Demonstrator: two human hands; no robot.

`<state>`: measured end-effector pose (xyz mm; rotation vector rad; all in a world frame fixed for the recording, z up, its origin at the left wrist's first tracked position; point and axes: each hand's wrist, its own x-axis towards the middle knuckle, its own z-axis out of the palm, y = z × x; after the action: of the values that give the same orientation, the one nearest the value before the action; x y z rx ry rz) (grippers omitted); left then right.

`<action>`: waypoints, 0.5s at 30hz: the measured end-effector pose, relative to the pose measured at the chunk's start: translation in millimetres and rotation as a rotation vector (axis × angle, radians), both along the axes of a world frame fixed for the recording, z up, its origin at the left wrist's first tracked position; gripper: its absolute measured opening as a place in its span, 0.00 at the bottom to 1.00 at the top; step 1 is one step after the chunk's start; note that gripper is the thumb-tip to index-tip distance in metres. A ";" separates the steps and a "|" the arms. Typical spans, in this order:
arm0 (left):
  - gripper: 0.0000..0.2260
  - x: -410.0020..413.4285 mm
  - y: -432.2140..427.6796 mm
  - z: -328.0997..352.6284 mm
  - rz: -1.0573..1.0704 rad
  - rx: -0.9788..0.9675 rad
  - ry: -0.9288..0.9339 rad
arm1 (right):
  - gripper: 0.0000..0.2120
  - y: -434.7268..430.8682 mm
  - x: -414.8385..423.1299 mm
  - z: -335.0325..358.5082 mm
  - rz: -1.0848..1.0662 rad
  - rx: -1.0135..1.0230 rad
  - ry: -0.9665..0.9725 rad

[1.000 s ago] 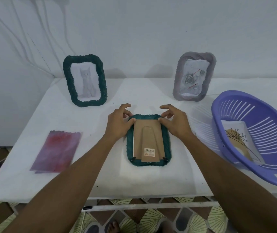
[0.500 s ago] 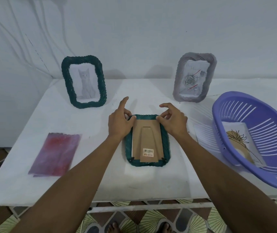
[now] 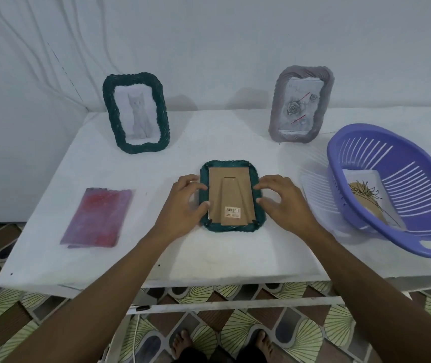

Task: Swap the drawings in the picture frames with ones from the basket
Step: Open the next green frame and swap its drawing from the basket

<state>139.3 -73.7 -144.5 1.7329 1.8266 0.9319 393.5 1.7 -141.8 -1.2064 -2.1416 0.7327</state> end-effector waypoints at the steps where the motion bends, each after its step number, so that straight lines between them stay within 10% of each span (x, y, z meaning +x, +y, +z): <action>1: 0.14 0.2 -10.4 -0.3 -0.028 -0.012 0.012 | 0.12 -7.1 4.3 -2.4 0.008 -0.006 0.003; 15: 0.10 4.9 -46.5 -12.8 -0.083 0.088 0.027 | 0.16 -46.4 16.5 -10.5 0.075 0.045 -0.094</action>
<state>144.2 -120.1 -157.3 1.8681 1.7404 0.9731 410.0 -44.7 -152.3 -1.1636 -2.2788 0.6676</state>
